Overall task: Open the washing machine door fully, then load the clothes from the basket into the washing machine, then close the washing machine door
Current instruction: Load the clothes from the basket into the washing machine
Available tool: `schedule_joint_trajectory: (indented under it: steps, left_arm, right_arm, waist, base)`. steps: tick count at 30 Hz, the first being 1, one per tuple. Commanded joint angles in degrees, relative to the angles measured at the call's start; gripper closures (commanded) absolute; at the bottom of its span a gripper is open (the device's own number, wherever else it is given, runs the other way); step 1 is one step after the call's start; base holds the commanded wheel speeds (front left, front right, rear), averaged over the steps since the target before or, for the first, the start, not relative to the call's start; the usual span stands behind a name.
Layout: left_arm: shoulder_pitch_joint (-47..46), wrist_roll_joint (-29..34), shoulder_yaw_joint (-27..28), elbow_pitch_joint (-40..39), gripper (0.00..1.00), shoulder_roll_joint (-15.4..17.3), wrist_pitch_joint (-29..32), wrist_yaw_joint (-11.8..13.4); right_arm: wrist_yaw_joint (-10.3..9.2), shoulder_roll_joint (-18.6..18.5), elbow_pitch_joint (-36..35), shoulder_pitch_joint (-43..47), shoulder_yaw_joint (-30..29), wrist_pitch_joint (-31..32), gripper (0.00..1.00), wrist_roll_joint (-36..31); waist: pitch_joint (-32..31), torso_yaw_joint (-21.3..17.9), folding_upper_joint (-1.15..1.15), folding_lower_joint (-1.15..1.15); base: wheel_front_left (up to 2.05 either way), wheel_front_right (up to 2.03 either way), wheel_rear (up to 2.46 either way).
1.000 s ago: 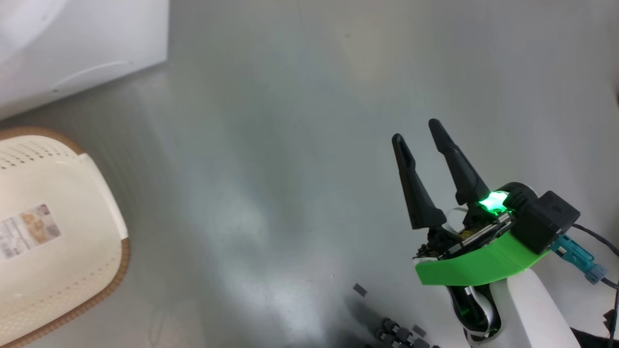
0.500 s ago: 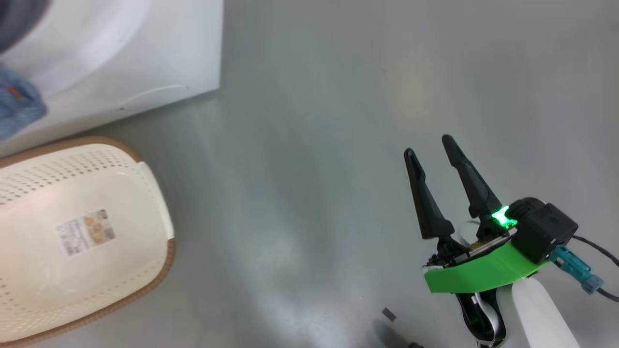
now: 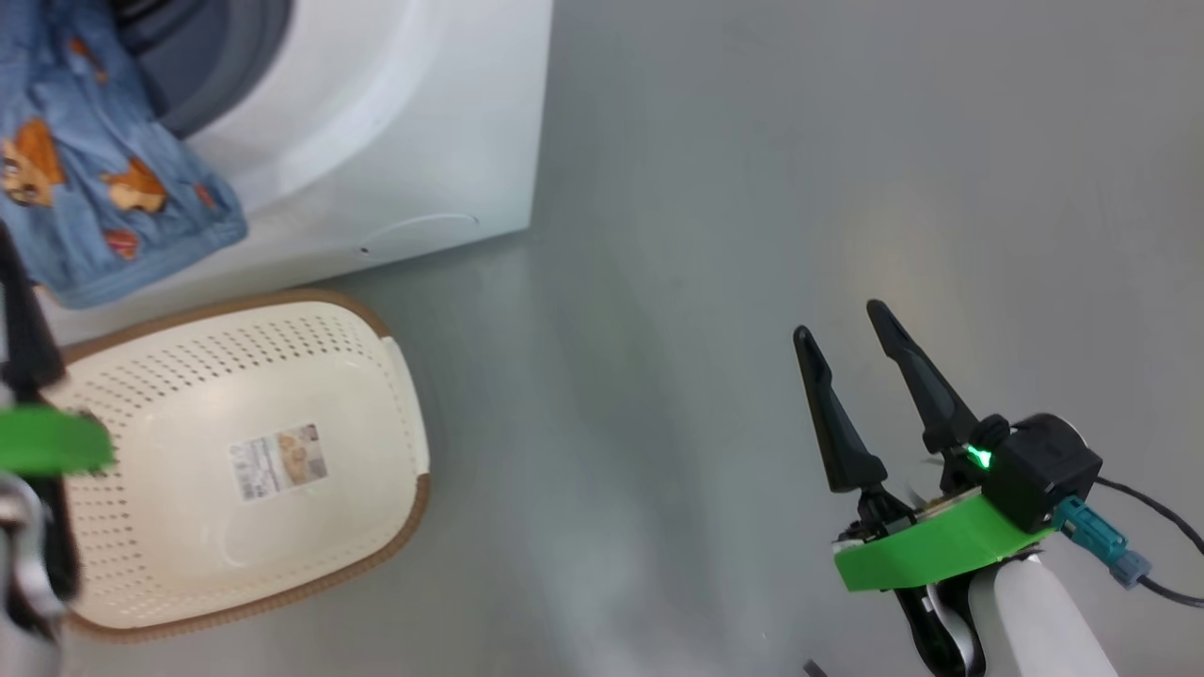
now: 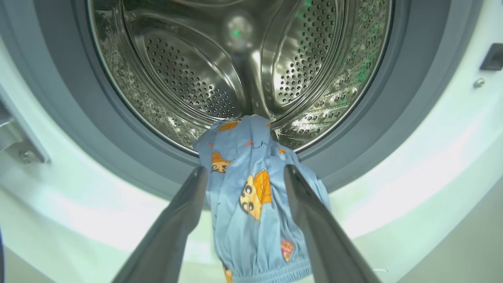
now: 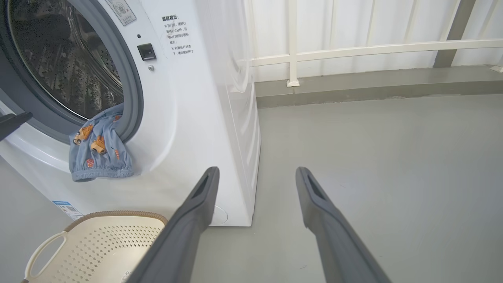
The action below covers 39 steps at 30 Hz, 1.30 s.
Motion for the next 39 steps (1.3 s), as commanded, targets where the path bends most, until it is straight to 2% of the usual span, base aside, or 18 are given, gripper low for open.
schedule_joint_trajectory:
  steps: [1, 5, 16, 29, 39]
  left_arm:
    - [2.96, 0.61, 2.26, -3.38, 0.0, 1.62, -0.43, 1.43]
    - [10.39, 1.17, 1.84, -8.43, 0.0, -0.24, -0.46, 3.69]
    - [21.27, 2.49, -2.31, -14.57, 0.0, -3.41, 0.61, 6.47]
    - [27.29, 2.41, -5.78, -16.19, 0.0, -5.42, 1.79, 7.39]
    - [28.18, 1.46, -6.34, -15.65, 0.0, -6.04, 1.7, 7.3]
  right_arm:
    - [0.09, -0.17, -0.82, 1.6, 0.65, -0.42, 0.0, -1.08]
    - [0.09, -0.17, -0.12, 2.36, -0.2, -0.42, 0.0, -2.58]
    - [0.09, -0.17, 2.12, 4.61, -0.92, -0.42, 0.0, -4.52]
    - [0.09, -0.17, 2.94, 8.31, -1.42, 0.26, 0.0, -4.36]
    - [0.09, -0.17, 1.74, 9.66, -1.55, 1.19, 0.0, -4.09]
  waist:
    - [-2.58, 2.32, 0.0, 0.0]
    - [-4.55, 3.53, 0.0, 0.0]
    - [-9.49, 6.8, 0.0, 0.0]
    - [-15.43, 8.94, 0.0, 0.0]
    - [-16.36, 9.26, 0.0, 0.0]
  base:
    - [0.0, 0.0, 0.0]
    - [0.0, 0.0, 0.0]
    - [0.0, 0.0, 0.0]
    - [0.0, 0.0, 0.0]
    - [0.0, 0.0, 0.0]
